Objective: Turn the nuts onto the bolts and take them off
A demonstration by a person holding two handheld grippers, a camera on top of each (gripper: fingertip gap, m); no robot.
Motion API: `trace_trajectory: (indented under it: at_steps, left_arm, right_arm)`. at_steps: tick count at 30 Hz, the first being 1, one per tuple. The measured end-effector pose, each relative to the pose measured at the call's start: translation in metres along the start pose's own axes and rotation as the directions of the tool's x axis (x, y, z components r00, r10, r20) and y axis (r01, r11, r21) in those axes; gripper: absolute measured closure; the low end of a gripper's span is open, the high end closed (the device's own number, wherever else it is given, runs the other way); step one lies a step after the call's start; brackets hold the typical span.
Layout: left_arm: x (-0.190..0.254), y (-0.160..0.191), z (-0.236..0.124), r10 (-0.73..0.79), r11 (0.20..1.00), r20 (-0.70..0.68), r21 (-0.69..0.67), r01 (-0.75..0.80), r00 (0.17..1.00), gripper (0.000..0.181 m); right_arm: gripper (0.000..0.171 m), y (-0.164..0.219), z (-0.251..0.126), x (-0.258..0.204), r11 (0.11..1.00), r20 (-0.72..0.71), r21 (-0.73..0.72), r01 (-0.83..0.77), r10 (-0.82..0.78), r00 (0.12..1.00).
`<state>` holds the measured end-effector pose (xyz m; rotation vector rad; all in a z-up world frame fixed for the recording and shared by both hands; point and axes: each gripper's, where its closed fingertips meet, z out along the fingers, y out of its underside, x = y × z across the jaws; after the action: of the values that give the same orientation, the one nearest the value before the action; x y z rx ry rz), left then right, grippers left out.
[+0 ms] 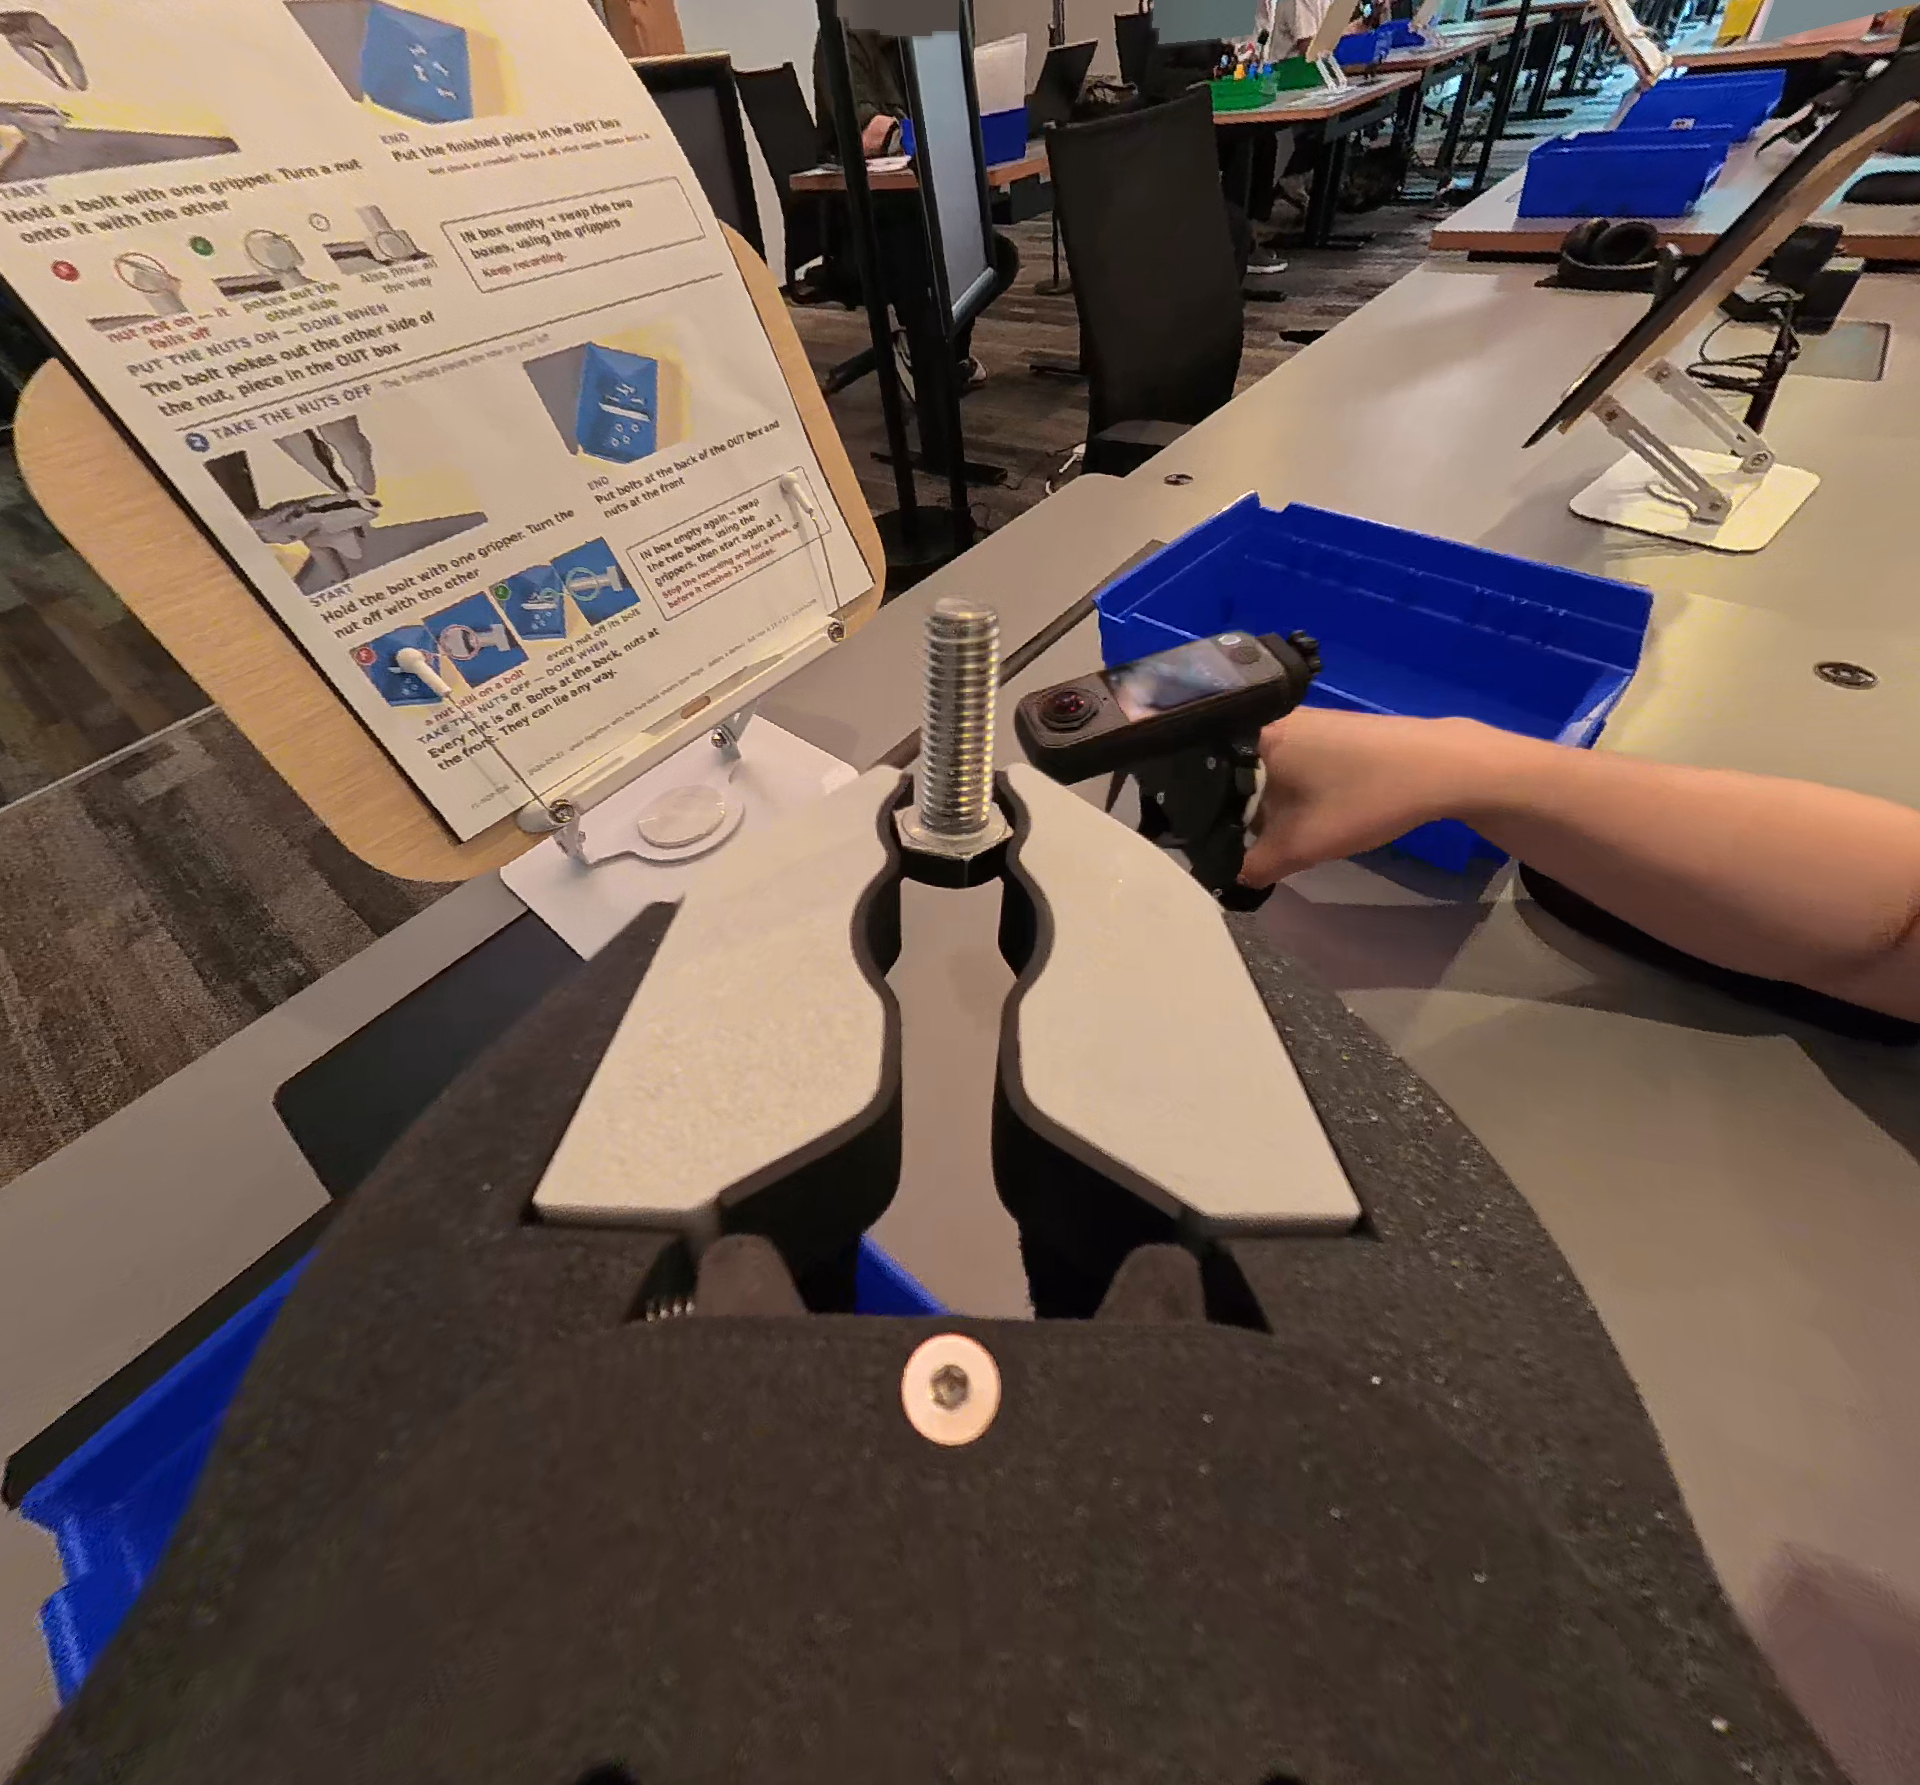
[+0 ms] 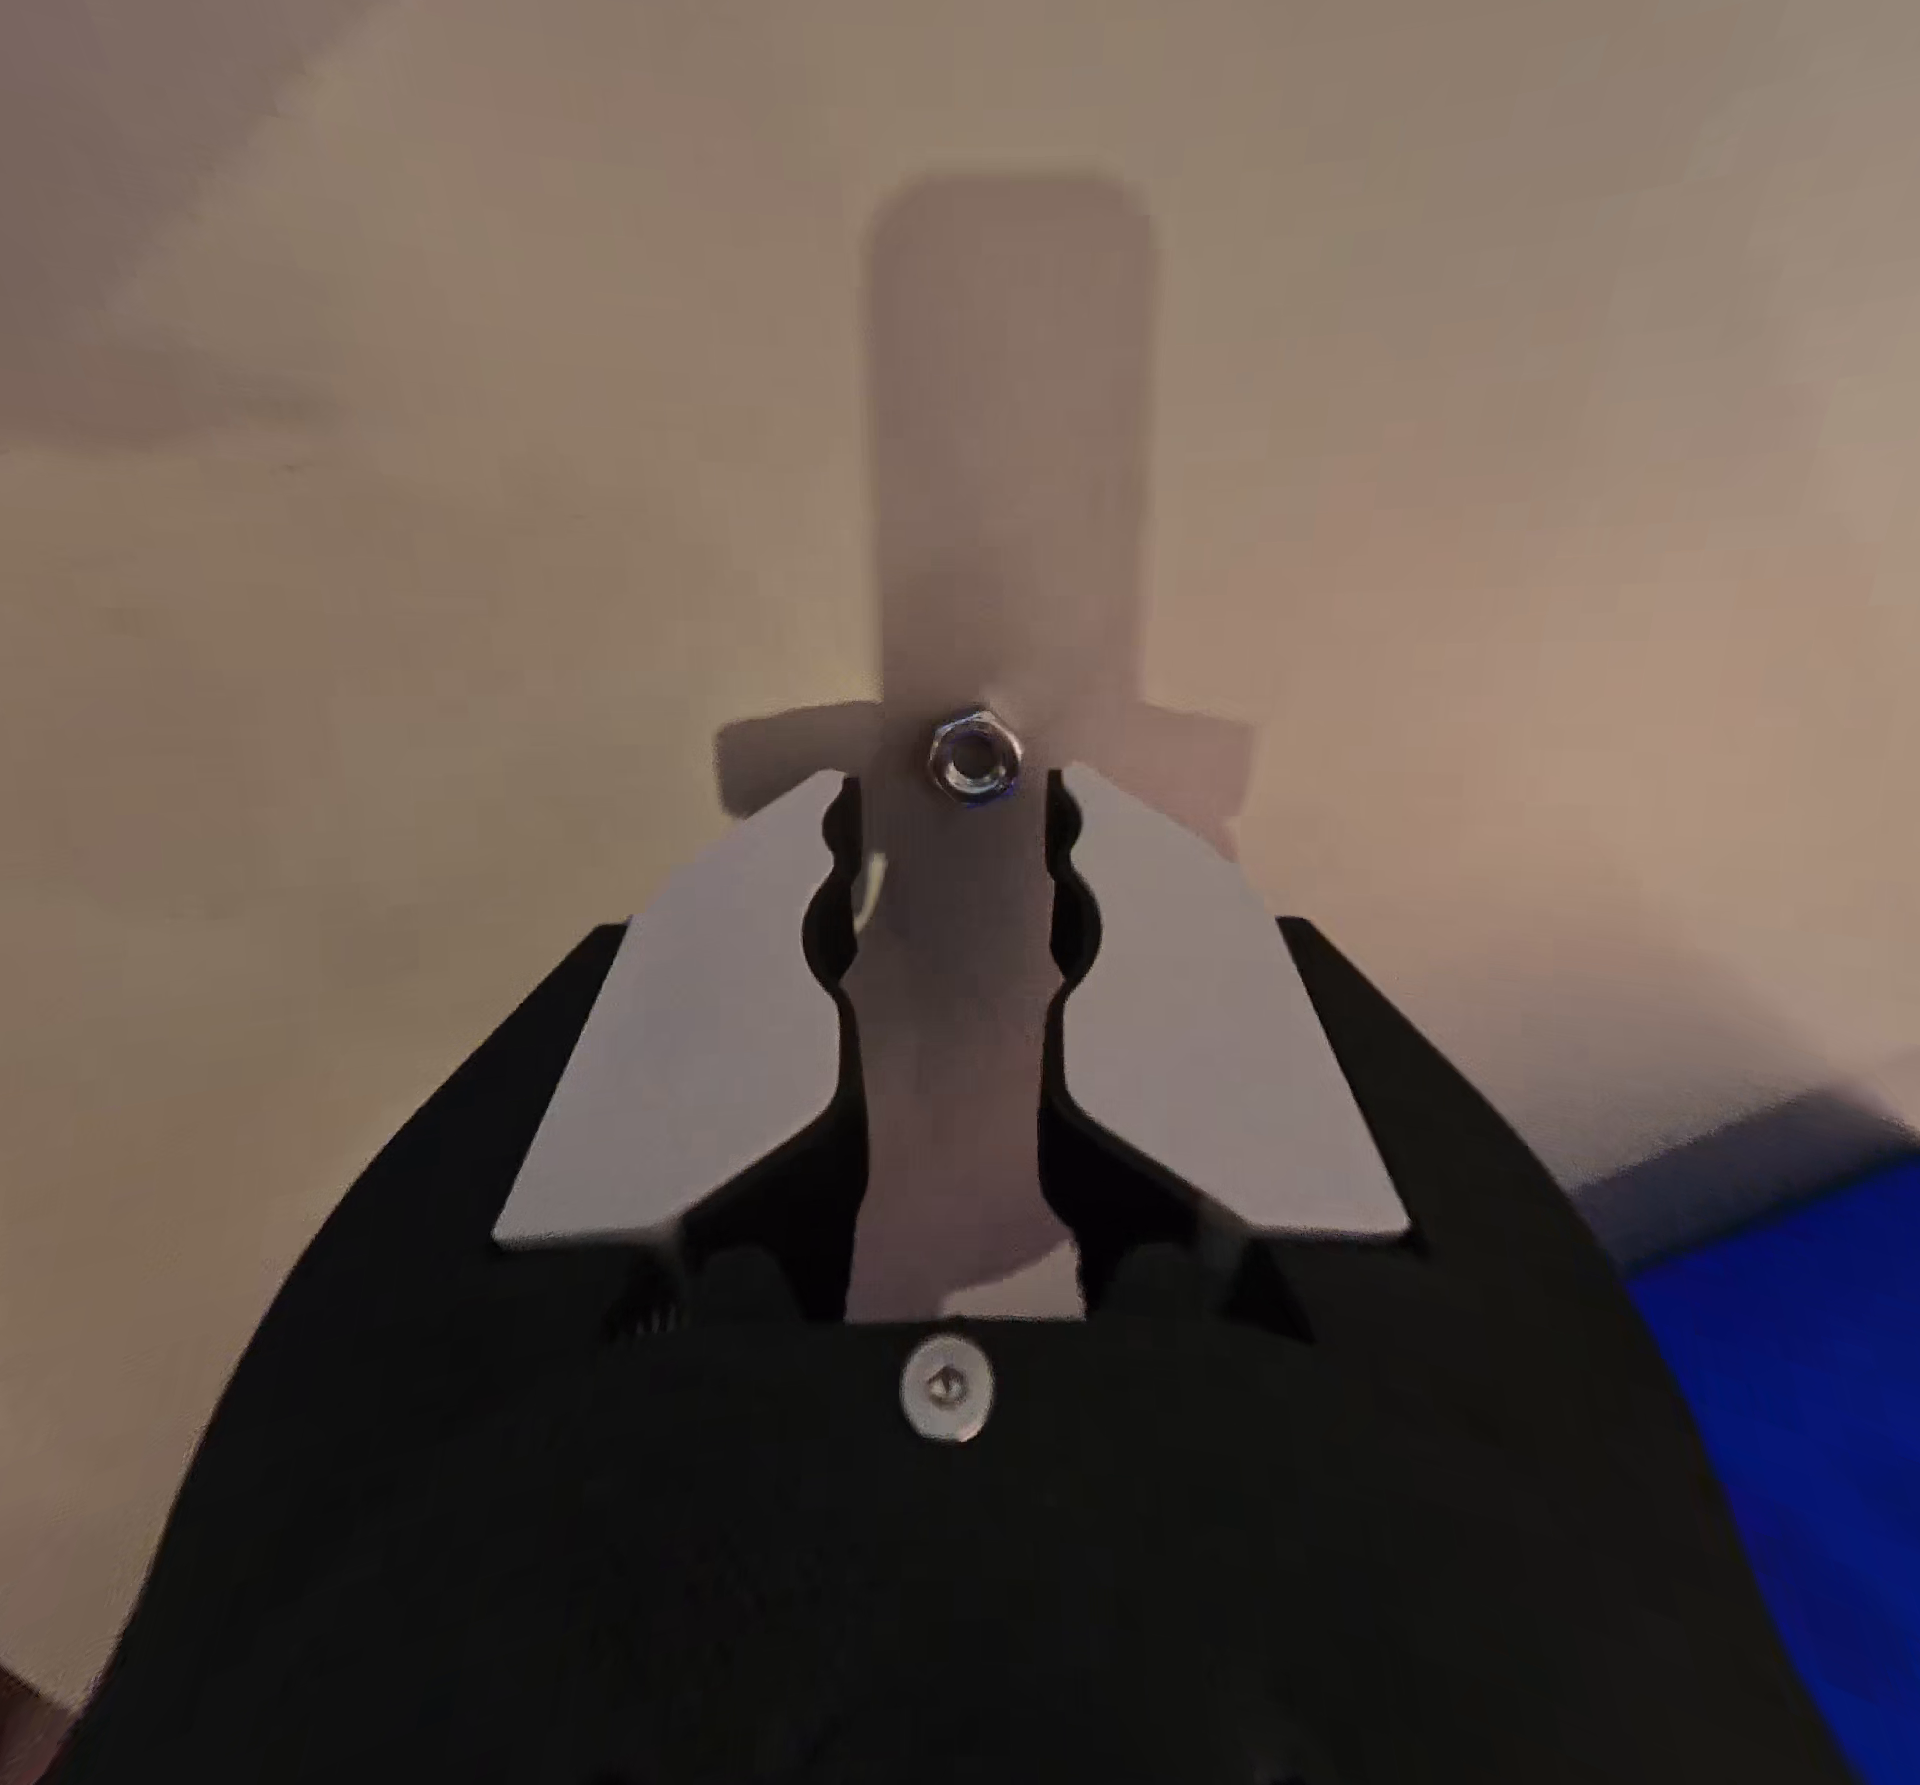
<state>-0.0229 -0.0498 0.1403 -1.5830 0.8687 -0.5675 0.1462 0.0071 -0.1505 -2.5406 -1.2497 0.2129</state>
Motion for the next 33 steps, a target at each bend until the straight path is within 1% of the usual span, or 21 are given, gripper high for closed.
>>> trace_trajectory:
  at_steps: [3,5,7,8,11,13,15,17,18,20,21,23,25,28,29,30,31,33]
  left_arm:
    - [0.002,0.001,0.004,-0.002,1.0,-0.018,-0.006,0.002,1.0,0.168]
    - [0.004,0.004,0.007,-0.005,1.0,-0.032,-0.017,0.005,0.999,0.168]
    - [0.005,0.007,0.011,-0.008,1.0,-0.041,-0.029,0.007,0.999,0.168]
    - [0.005,0.008,0.013,-0.011,0.999,-0.047,-0.035,0.01,0.999,0.168]
    - [0.01,0.013,0.024,-0.021,0.998,-0.087,-0.053,0.016,0.996,0.168]
    - [0.012,0.017,0.032,-0.018,0.998,-0.101,-0.065,0.012,0.995,0.168]
    - [0.015,0.021,0.04,0.003,0.997,-0.112,-0.076,-0.012,0.994,0.168]
    - [0.023,0.023,0.049,0.034,0.996,-0.144,-0.076,-0.045,0.989,0.168]
    - [0.031,0.025,0.054,0.052,0.995,-0.173,-0.078,-0.066,0.984,0.168]
    - [0.047,0.031,0.066,0.086,0.99,-0.228,-0.093,-0.11,0.97,0.168]
    - [0.057,0.036,0.074,0.101,0.985,-0.257,-0.107,-0.132,0.961,0.168]
    - [0.082,0.05,0.09,0.106,0.974,-0.35,-0.153,-0.168,0.931,0.168]
    - [0.108,0.061,0.103,0.092,0.969,-0.441,-0.169,-0.183,0.893,0.168]
    - [0.135,0.078,0.114,0.078,0.953,-0.54,-0.206,-0.222,0.838,0.168]
    - [0.139,0.083,0.116,0.087,0.945,-0.55,-0.218,-0.243,0.831,0.168]
    - [0.143,0.086,0.117,0.094,0.94,-0.558,-0.224,-0.258,0.825,0.168]
    - [0.145,0.088,0.117,0.093,0.937,-0.568,-0.228,-0.265,0.818,0.168]
    - [0.149,0.09,0.116,0.092,0.931,-0.577,-0.239,-0.276,0.811,0.168]
  right_arm:
    - [0.138,0.002,0.008,0.008,1.0,-0.038,-0.011,0.012,-0.013,0.999]
    - [0.144,0.001,0.011,0.004,1.0,-0.012,-0.004,0.013,-0.013,1.0]
    - [0.147,-0.001,0.012,0.002,1.0,0.003,0.004,0.006,-0.006,1.0]
    - [0.151,-0.002,0.012,0.002,1.0,0.006,0.009,0.014,-0.014,1.0]
    - [0.153,-0.003,0.012,0.002,0.999,0.008,0.021,0.033,-0.033,0.999]
    - [0.153,-0.006,0.004,0.006,0.999,-0.023,0.041,0.034,-0.033,0.999]
    - [0.153,-0.017,-0.025,0.004,0.991,-0.035,0.127,0.037,-0.033,0.999]
    - [0.153,-0.035,-0.077,-0.004,0.954,-0.029,0.294,0.064,-0.058,0.998]
    - [0.153,-0.043,-0.11,-0.013,0.913,-0.011,0.399,0.085,-0.088,0.996]
    - [0.153,-0.053,-0.175,-0.042,0.777,0.026,0.61,0.156,-0.217,0.976]
    - [0.153,-0.052,-0.202,-0.058,0.701,0.02,0.685,0.202,-0.295,0.955]
    - [0.153,-0.047,-0.239,-0.085,0.562,-0.042,0.774,0.292,-0.415,0.909]
    - [0.153,-0.039,-0.252,-0.104,0.485,-0.101,0.788,0.38,-0.507,0.856]
    - [0.153,-0.033,-0.245,-0.1,0.499,-0.173,0.728,0.47,-0.531,0.83]
    - [0.153,-0.03,-0.241,-0.1,0.49,-0.184,0.712,0.502,-0.56,0.808]
    - [0.153,-0.025,-0.235,-0.1,0.501,-0.18,0.69,0.522,-0.58,0.795]
    - [0.153,-0.022,-0.231,-0.098,0.519,-0.178,0.666,0.536,-0.588,0.789]
    - [0.153,-0.019,-0.229,-0.097,0.516,-0.194,0.647,0.562,-0.602,0.775]
